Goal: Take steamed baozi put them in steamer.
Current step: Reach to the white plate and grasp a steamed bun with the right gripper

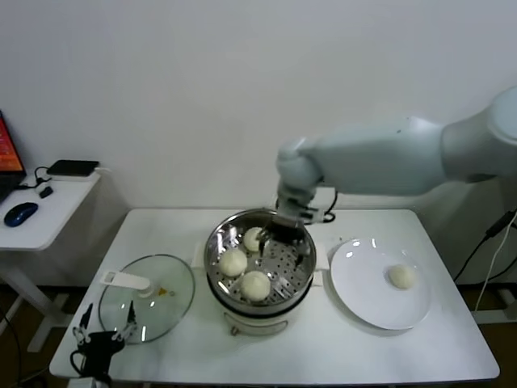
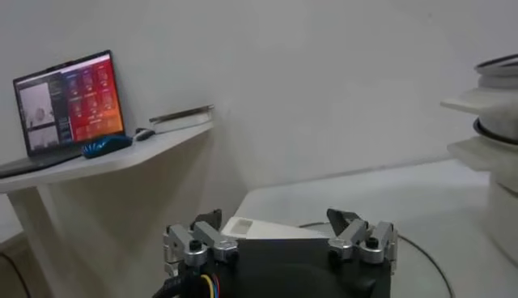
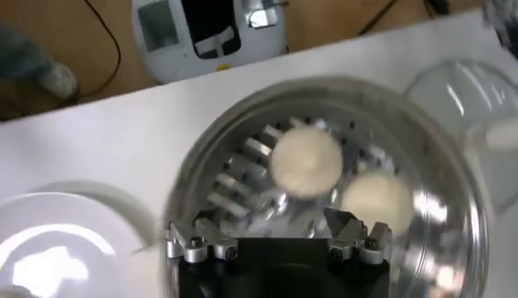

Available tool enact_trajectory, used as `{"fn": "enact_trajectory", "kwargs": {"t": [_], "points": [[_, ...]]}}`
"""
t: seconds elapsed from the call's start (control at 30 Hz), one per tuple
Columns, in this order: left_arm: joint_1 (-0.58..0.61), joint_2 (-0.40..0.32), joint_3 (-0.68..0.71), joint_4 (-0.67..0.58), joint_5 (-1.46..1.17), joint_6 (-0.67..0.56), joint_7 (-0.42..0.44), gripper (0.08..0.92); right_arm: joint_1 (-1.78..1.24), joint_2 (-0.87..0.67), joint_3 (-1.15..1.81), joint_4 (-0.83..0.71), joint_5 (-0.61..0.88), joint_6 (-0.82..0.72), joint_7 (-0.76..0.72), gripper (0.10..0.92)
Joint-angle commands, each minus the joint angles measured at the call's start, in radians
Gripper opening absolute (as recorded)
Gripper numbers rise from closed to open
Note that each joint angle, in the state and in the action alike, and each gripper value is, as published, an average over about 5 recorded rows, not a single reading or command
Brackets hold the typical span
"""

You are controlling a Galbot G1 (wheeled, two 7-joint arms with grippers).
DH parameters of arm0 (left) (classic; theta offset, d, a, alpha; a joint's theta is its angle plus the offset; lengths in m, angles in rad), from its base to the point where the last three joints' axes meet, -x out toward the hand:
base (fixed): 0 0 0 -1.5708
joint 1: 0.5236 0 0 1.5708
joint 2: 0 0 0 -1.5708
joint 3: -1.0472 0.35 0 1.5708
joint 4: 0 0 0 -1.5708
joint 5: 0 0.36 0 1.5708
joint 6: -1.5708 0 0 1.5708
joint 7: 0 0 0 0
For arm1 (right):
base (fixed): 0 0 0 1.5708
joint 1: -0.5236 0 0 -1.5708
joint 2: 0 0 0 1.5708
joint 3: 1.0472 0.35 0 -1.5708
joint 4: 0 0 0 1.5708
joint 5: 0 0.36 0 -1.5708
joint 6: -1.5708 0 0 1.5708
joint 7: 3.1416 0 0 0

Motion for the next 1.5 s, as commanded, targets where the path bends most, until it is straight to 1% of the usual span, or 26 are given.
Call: {"fn": "enact_trajectory", "kwargs": {"t": [0.03, 0.17, 0.3, 0.37, 0.53, 0.63, 1.03, 1.3, 1.5], "points": [[0.003, -0.038, 0.007, 0.004, 0.004, -0.002, 0.000, 0.823, 0.209, -0.252, -0.272, -0.094, 0.301, -0.185, -0.151, 0.823], [-0.001, -0.044, 0.016, 0.006, 0.007, -0.002, 0.000, 0.823, 0.188, -0.365, -0.326, -0.036, 0.272, -0.310, -0.063, 0.823], [-0.009, -0.048, 0.020, 0.013, 0.009, -0.004, -0.002, 0.823, 0.112, -0.482, -0.317, 0.001, 0.130, -0.430, 0.077, 0.823], [-0.012, -0.048, 0.020, 0.016, 0.010, -0.004, -0.003, 0.823, 0.066, -0.530, -0.299, 0.006, 0.058, -0.480, 0.124, 0.823], [-0.015, -0.046, 0.023, 0.022, 0.016, -0.003, -0.002, 0.823, -0.067, -0.611, -0.231, -0.020, -0.089, -0.530, 0.165, 0.823], [-0.015, -0.046, 0.025, 0.027, 0.022, -0.003, -0.001, 0.823, -0.154, -0.638, -0.158, -0.057, -0.142, -0.548, 0.184, 0.823], [-0.006, -0.040, 0.024, 0.037, 0.037, 0.000, 0.003, 0.823, -0.457, -0.652, 0.099, -0.189, -0.242, -0.555, 0.205, 0.823], [-0.003, -0.040, 0.027, 0.041, 0.043, 0.000, 0.004, 0.823, -0.598, -0.596, 0.253, -0.312, -0.291, -0.549, 0.213, 0.823], [-0.002, -0.039, 0.022, 0.039, 0.042, 0.001, 0.004, 0.823, -0.624, -0.554, 0.285, -0.360, -0.299, -0.542, 0.211, 0.823]]}}
